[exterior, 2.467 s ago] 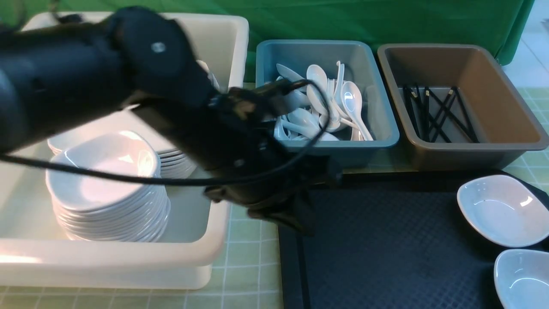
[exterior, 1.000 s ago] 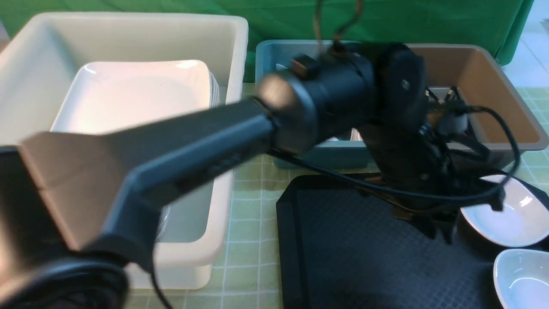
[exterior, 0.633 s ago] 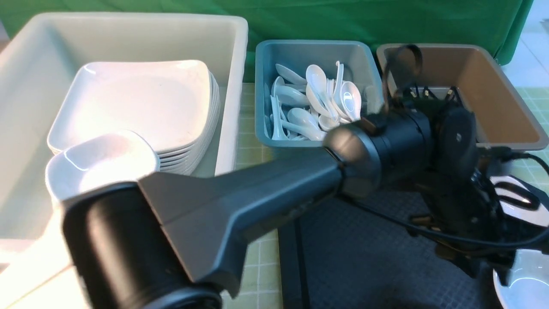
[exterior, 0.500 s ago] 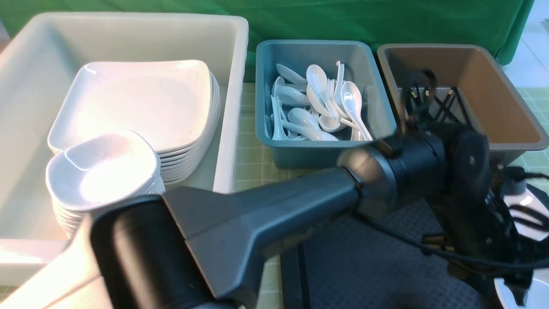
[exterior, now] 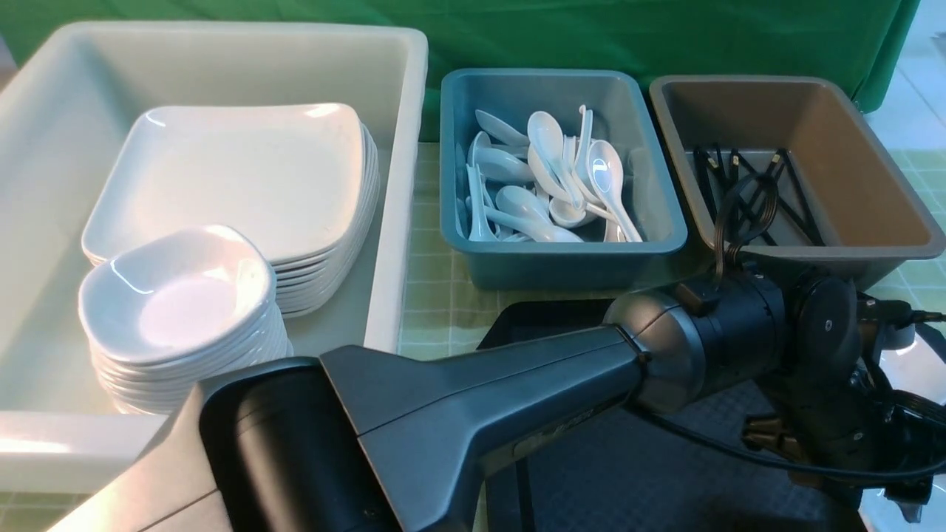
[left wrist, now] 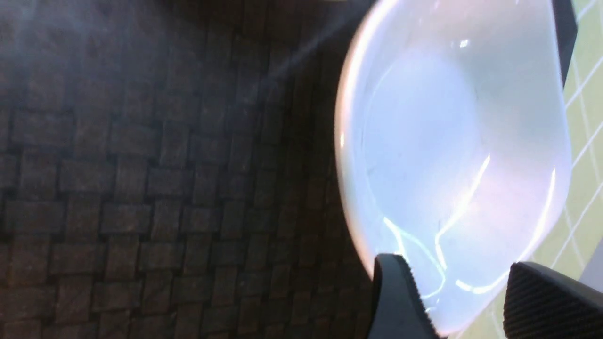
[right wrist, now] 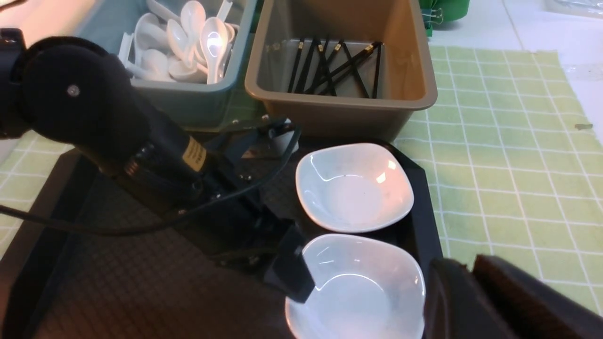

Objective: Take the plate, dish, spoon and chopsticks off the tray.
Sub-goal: Use the left arm to grab a small plate from the dinner plate

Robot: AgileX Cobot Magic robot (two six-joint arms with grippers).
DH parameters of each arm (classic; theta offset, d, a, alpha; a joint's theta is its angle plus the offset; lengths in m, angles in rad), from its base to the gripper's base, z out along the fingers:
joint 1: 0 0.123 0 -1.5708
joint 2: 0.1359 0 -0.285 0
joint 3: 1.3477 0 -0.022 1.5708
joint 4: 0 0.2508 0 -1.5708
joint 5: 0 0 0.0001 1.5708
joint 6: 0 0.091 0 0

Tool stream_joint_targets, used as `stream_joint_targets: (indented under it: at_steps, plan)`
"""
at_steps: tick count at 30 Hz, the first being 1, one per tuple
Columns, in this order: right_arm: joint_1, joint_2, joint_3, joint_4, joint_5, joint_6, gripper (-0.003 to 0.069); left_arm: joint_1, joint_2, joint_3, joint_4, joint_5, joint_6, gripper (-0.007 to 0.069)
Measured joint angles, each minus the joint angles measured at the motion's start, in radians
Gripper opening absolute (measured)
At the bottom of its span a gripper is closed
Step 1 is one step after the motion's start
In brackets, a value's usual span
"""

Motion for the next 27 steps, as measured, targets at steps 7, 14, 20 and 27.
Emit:
stream_joint_targets:
  at_steps: [7, 14, 20, 27]
  plan:
    - [0.000, 0.000, 0.000, 0.000, 0.001, 0.001, 0.0074, 0.000, 0.001, 0.000, 0.112, -0.018, -0.167, 0.0298]
    - [0.000, 0.000, 0.000, 0.000, 0.001, 0.001, 0.0083, 0.000, 0.001, 0.000, 0.122, -0.058, -0.207, 0.0328]
    - [0.000, 0.000, 0.000, 0.000, 0.000, 0.000, 0.0086, 0.000, 0.031, -0.002, 0.110, -0.061, -0.248, 0.0411]
    - [0.000, 0.000, 0.000, 0.000, -0.002, 0.000, 0.0096, 0.000, 0.054, -0.002, 0.100, -0.079, -0.269, 0.0442]
